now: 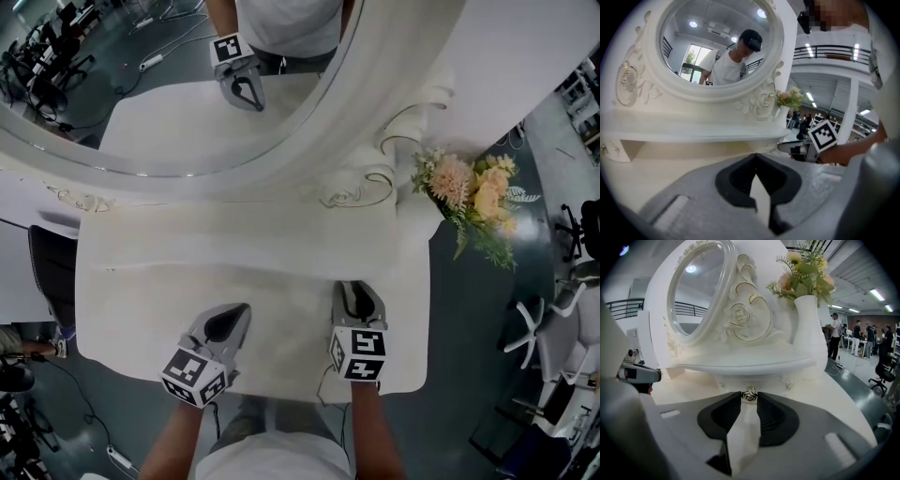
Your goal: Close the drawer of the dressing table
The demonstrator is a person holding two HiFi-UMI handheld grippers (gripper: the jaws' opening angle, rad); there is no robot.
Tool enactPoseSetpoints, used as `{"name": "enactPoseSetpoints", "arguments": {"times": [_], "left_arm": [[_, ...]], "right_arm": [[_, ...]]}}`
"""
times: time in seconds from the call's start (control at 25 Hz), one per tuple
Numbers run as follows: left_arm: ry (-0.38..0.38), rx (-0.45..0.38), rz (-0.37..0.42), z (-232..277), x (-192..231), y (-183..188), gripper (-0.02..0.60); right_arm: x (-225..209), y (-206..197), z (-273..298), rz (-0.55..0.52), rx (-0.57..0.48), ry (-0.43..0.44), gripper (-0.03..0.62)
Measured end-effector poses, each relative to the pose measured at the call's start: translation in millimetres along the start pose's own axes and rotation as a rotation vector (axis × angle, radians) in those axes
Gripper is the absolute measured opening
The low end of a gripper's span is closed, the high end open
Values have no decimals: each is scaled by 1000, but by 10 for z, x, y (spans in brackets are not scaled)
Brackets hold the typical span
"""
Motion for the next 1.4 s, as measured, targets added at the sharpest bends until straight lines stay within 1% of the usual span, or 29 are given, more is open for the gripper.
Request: {"name": "enactPoseSetpoints", "arguments": {"times": [0.2, 0.36, 0.6, 0.88, 0.96, 1.04, 1.08, 1.16, 1.4], "left_arm": [[-3, -8, 7, -115, -23, 0, -2], [0, -20, 46, -263, -50, 64, -2], [2, -70, 46, -559, -82, 148, -2], [23, -126, 66, -874, -113, 256, -2], [25, -141, 74, -960, -134, 295, -2], [21, -152, 85, -1046, -156, 328, -2], [19, -159, 84, -1092, -163, 337, -2], [21, -179, 75, -1189, -160, 349, -2], [43, -231, 74, -1521, -132, 375, -2]], "right_arm": [[28, -19, -148, 10, -9, -30, 91], [91, 0, -322, -3, -16, -56, 91], [246, 72, -700, 6, -53, -73, 91], [396, 161, -1079, 9, -95, -80, 86], [445, 206, -1175, 0, -108, -80, 58], [496, 248, -1262, -12, -121, -81, 43], [521, 264, -1308, -17, -128, -83, 38], [568, 287, -1395, -27, -142, -91, 7], [747, 292, -1623, -24, -165, -93, 3]]}}
Point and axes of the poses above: the fingertips, and each gripper's own axes: z forward along the fingers, x to its left, y out of its top, the point moved 8 cm from there along -z, backward along the fingers, and after that the axes turned 6 degrees about x, right-handed, at the moved point
